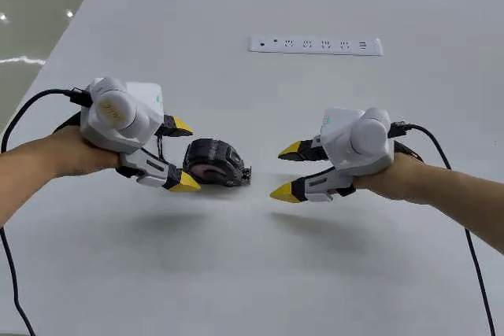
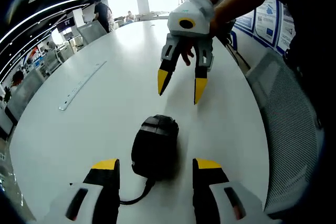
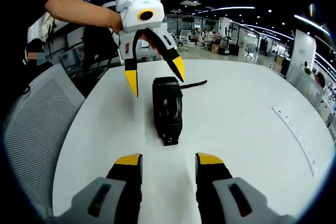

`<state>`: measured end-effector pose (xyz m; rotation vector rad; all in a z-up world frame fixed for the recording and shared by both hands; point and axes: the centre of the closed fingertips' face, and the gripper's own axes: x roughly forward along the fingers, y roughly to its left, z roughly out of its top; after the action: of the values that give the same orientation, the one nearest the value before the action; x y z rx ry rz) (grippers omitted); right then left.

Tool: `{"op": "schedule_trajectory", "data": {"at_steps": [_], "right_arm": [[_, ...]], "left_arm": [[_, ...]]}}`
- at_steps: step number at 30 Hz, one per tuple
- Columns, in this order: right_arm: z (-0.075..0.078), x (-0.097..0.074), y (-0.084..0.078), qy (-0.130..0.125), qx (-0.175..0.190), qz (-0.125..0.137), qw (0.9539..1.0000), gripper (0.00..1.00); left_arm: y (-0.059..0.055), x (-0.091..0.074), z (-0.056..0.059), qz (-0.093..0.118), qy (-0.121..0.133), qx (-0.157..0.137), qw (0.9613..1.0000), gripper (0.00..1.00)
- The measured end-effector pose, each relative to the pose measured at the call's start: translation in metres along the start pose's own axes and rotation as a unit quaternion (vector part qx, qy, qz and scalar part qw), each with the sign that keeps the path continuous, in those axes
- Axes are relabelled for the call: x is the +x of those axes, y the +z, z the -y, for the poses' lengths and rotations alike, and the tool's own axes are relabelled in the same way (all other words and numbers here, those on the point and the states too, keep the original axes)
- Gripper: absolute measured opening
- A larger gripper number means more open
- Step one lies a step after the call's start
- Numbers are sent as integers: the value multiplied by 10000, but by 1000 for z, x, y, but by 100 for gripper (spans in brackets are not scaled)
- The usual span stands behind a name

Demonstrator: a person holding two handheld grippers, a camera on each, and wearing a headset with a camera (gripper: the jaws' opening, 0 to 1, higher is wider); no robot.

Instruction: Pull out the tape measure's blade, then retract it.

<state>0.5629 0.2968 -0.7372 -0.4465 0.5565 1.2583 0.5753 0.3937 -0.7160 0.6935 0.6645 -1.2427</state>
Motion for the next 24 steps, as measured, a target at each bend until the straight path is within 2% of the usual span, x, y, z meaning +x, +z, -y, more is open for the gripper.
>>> {"op": "schedule_trajectory", "data": {"at_steps": [4, 7, 13, 19, 24], "right_arm": [[2, 11, 2, 71, -8, -37, 10000, 37], [2, 19, 0, 148, -5, -165, 9998, 34], [0, 32, 1, 260, -74, -276, 9993, 31], [-3, 42, 1, 317, -107, -400, 9986, 26], [-3, 44, 2, 309, -115, -423, 9986, 23]], "left_arm": [[-1, 6, -1, -165, -167, 210, 9995, 49], [-3, 10, -3, -284, -267, 317, 9987, 45], [-6, 17, -4, -477, -479, 548, 9962, 38], [-9, 21, -2, -623, -549, 710, 9940, 33], [-9, 22, -2, -632, -535, 716, 9940, 29]]}}
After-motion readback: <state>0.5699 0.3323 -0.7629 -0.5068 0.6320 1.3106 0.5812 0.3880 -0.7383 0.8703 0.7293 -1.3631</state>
